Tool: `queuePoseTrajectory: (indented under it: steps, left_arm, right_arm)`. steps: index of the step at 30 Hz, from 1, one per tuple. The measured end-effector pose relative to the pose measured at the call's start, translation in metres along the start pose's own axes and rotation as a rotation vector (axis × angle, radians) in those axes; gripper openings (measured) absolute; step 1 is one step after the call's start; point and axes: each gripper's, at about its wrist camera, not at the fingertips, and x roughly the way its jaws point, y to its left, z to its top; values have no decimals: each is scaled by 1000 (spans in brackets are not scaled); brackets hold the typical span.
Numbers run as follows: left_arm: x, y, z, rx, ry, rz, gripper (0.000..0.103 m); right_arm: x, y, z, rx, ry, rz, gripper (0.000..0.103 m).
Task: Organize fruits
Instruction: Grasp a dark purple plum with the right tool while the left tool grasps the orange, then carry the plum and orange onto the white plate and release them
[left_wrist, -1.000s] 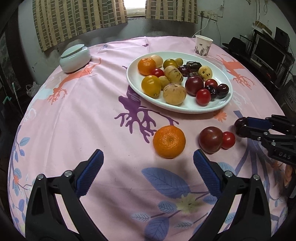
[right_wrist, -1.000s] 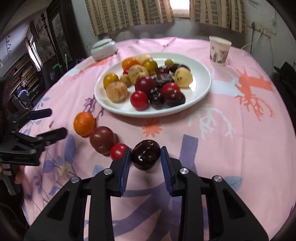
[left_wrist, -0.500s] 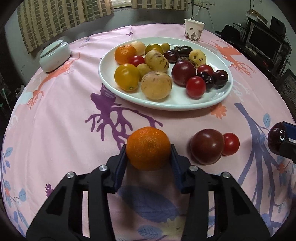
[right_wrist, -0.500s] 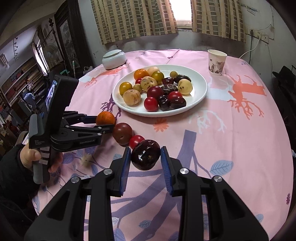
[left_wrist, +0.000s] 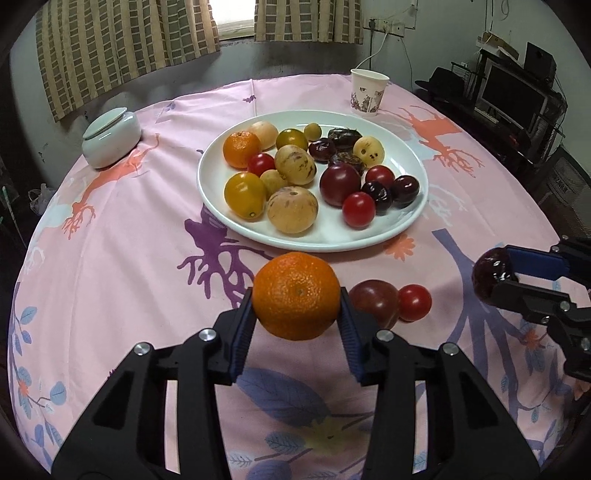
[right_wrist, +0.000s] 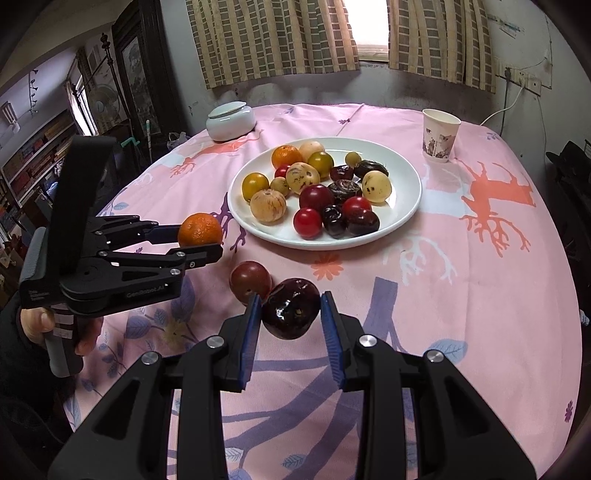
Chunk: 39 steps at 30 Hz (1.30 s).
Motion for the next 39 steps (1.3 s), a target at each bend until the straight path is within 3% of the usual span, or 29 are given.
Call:
queuePoseTrajectory:
  steps: [6,16,21,28,29,31,32,33,35,39]
  left_arm:
    - [-8,-10,27,19,-27,-14,43]
    - [16,-10,109,12,-27,-11,44]
    - [49,-15,141,9,24,-53,44]
    - [93,-11,150,-51,112,-67,45]
    - [95,-9,150,-65,120,-70,47]
    - [87,-7,150,-77,101,-72,72]
    - [78,-6,150,-75,68,-63,88]
    - [67,-6,151,-67,28,-49,92]
    - [51,-6,153,-61,-3,-45,94]
    - [22,1,148,-88,-17,-71,94]
  right_arm:
    - [9,0,21,-18,-15,-7,33]
    - [40,-21,74,-13,-21,-94,33]
    - [66,-46,89,-3,9,-164,33]
    - [86,-62,92,-21,25,-194,34]
    - [87,-62,92,-29,32,-198,34]
    - [86,-61,92,-33,37,-215,35]
    - [82,-61,91,-31,32,-222,50]
    - [76,-60,90,-28,9,-243,80]
    - [60,-53,88,-52,-95,-300,102]
    - [38,-39,88,-88,-150,-304,102]
